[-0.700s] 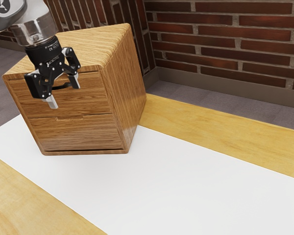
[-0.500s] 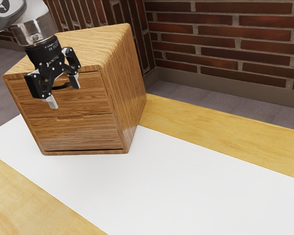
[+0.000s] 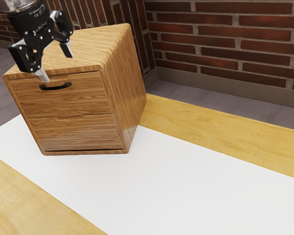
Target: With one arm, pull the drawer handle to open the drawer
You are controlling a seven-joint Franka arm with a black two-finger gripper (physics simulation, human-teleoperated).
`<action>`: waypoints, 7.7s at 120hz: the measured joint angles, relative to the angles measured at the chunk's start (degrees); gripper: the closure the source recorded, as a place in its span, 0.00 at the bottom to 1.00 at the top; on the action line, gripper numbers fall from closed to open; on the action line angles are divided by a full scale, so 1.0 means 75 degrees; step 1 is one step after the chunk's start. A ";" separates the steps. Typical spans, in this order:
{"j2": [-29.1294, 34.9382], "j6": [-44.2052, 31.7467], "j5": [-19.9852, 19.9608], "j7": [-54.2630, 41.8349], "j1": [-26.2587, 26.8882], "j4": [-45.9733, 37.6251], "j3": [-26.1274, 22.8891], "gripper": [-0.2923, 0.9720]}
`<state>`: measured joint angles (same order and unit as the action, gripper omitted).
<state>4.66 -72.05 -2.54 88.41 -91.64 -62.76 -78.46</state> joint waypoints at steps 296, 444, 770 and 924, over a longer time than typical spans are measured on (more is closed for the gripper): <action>0.1343 -0.4856 0.0288 0.0862 0.2365 -0.3652 0.3765 0.50; 0.1111 -0.5858 -0.0351 0.0524 0.2033 -0.4820 0.4287 0.57; 0.1017 -0.6419 -0.0211 -0.0381 0.2838 -0.5099 0.4859 0.69; 0.1431 -0.6338 -0.0212 -0.0407 0.4558 -0.5647 0.6640 0.70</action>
<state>15.39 -119.58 -4.13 85.36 -57.46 -105.11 -28.65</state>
